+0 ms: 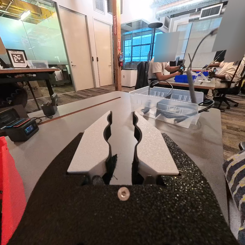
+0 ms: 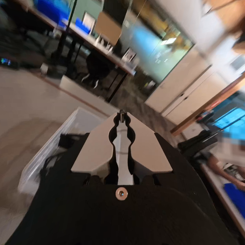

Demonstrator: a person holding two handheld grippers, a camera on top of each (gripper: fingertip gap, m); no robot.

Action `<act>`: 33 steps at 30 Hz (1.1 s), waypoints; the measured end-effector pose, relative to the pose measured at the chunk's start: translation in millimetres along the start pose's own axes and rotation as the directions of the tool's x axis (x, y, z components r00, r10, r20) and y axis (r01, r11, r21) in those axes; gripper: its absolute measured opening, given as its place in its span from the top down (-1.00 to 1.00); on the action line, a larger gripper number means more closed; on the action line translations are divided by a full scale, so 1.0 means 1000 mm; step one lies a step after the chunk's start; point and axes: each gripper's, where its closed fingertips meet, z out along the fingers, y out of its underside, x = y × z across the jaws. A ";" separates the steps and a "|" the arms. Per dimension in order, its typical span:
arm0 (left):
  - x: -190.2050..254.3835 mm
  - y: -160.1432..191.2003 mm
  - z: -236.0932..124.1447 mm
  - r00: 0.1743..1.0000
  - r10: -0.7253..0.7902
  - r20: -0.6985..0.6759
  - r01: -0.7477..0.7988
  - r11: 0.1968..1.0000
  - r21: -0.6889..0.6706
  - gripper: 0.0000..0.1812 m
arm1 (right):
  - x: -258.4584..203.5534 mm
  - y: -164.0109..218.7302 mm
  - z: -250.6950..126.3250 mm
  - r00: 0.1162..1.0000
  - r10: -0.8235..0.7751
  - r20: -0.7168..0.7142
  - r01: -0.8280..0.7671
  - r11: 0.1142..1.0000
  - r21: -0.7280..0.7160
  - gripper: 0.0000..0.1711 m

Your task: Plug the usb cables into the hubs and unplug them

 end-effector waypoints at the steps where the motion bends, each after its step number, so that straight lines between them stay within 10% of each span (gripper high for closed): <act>1: 0.001 0.001 0.001 1.000 -0.001 -0.003 0.001 1.000 -0.003 0.68 | -0.010 0.021 0.007 0.999 0.012 0.050 -0.009 0.997 -0.074 0.92; 9: 0.008 0.005 0.003 0.999 0.000 -0.041 -0.001 1.000 -0.030 0.79 | -0.072 0.138 0.024 0.950 0.110 0.293 0.065 0.846 -0.529 0.75; 14: 0.005 0.005 0.003 1.000 0.004 -0.005 -0.004 1.000 -0.029 0.72 | -0.039 0.138 0.015 0.992 0.014 0.128 0.068 0.787 -0.613 0.41; 20: 0.011 0.011 0.009 1.000 -0.030 0.001 0.030 0.999 -0.038 0.72 | -0.079 0.012 0.029 0.992 0.066 0.110 -0.056 0.994 -0.092 0.42; 24: 0.038 0.012 0.027 0.995 -0.087 -0.052 0.086 0.996 -0.032 0.67 | -0.151 -0.062 0.047 0.978 0.061 0.201 -0.126 0.935 0.332 0.54; 33: 0.013 -0.018 -0.008 0.989 -0.145 0.037 0.150 0.954 -0.259 0.37 | -0.292 -0.060 0.139 0.826 0.162 0.540 -0.416 0.822 0.388 0.51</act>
